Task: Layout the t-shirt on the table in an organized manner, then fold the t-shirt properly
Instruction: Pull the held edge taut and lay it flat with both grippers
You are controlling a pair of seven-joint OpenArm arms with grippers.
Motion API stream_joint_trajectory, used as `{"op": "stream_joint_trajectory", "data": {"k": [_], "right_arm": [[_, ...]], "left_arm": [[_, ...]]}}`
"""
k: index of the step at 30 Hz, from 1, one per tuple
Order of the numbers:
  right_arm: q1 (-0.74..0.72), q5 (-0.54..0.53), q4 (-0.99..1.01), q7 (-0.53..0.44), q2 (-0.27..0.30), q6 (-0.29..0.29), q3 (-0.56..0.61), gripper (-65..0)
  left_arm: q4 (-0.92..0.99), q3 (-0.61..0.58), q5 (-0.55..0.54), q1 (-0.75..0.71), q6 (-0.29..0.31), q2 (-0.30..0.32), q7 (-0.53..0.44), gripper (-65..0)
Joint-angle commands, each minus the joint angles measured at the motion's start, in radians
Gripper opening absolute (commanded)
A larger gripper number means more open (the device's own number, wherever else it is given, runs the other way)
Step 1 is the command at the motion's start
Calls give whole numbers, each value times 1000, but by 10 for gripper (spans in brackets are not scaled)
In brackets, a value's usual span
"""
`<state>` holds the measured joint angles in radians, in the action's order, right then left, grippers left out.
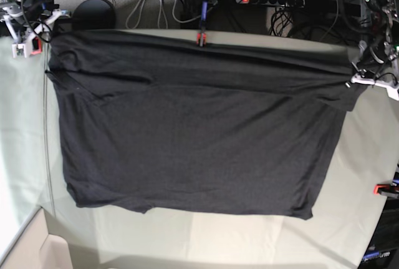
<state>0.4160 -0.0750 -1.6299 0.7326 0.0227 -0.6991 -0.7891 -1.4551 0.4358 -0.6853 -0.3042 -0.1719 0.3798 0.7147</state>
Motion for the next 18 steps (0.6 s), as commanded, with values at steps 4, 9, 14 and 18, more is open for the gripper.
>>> {"op": "stream_joint_trajectory", "data": {"k": [4, 9, 14, 18], "right_arm": [[1, -4, -19, -11, 15, 1, -6, -352], [-1, -6, -19, -11, 15, 1, -6, -352], [2, -6, -20, -8, 15, 1, -6, -348], [5, -6, -20, -3, 15, 1, -8, -348]], "left_arm": [[-16, 10, 2, 3, -1, 18, -13, -616], [-16, 10, 6, -2, -1, 18, -11, -434], [-16, 10, 6, -8, -1, 20, -11, -296], [-28, 11, 6, -10, -1, 23, -11, -293]]}}
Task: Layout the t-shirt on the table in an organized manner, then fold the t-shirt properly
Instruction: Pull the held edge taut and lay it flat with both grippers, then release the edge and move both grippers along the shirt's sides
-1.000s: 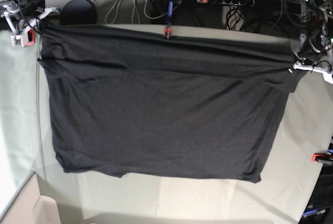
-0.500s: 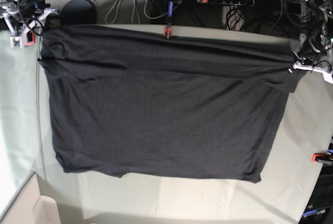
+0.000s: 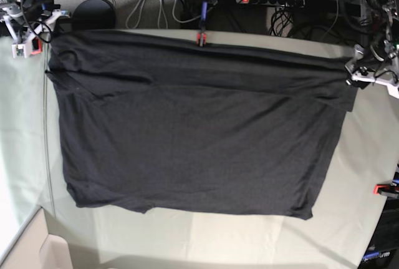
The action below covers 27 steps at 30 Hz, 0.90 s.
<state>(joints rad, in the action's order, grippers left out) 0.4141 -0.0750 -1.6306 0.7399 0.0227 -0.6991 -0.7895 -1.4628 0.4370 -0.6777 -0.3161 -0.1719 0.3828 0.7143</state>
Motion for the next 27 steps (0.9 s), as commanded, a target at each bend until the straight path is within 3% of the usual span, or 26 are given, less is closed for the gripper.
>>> {"op": "stream_joint_trajectory", "data": {"k": [1, 12, 20, 27], "right_arm": [[7, -4, -20, -10, 15, 1, -8, -348], [2, -4, -20, -9, 38, 1, -97, -298], [-57, -1, -18, -7, 78, 1, -141, -298], [-123, -1, -20, -7, 84, 1, -137, -298]], "left_arm": [[-20, 10, -7, 2, -1, 20, -11, -293], [-17, 173, -9, 71, -1, -6, -12, -293], [-6, 162, -3, 248, -1, -15, -14, -293], [90, 35, 0, 436, -2, -25, -18, -293]]}}
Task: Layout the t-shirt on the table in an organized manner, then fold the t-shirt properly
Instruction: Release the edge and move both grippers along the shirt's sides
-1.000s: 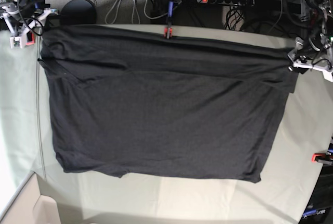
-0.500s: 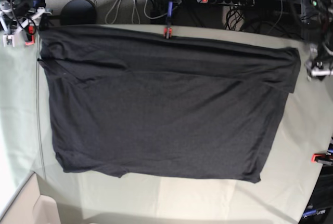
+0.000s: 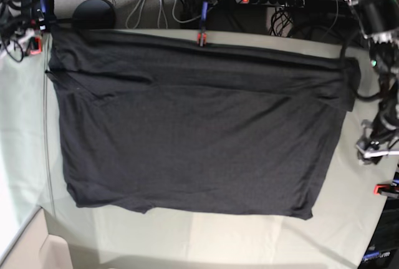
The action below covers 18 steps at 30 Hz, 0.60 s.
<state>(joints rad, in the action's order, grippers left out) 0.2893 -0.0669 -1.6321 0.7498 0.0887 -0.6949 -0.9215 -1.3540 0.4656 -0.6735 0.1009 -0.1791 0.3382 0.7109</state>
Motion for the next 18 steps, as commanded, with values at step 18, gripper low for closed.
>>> {"op": "stream_joint_trajectory", "data": {"k": [18], "right_arm": [[-146, -11, -82, -17, 15, -3, 175, -297]], "left_arm": [[344, -204, 2, 230, 5, 29, -247, -293]]}}
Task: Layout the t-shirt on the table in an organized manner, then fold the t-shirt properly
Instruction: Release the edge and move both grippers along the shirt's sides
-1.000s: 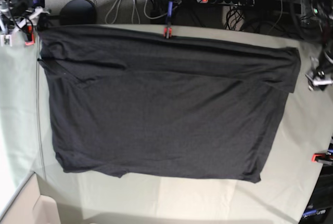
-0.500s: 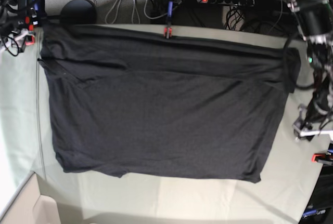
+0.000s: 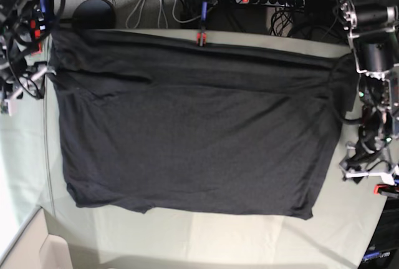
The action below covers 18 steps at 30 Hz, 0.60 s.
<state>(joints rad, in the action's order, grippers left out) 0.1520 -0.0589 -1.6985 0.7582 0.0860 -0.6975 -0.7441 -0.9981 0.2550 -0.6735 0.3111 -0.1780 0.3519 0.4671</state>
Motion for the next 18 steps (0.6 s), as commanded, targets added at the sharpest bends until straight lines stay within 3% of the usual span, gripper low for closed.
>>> {"op": "stream_joint_trajectory", "data": {"k": [1, 6, 14, 18], "right_arm": [[-24, -19, -7, -26, 19, -1, 1, -296], [-104, -19, 56, -26, 39, -1, 30, -296], [-131, -19, 71, -26, 61, -1, 99, -297], [-133, -19, 71, -26, 61, -1, 99, -297]], "left_arm": [[3, -27, 22, 33, 4, 16, -43, -293], [193, -193, 192, 148, 4, 3, -213, -293], [663, -391, 294, 385, 10, -67, -500, -292], [723, -483, 286, 409, 154, -95, -588, -292]]}}
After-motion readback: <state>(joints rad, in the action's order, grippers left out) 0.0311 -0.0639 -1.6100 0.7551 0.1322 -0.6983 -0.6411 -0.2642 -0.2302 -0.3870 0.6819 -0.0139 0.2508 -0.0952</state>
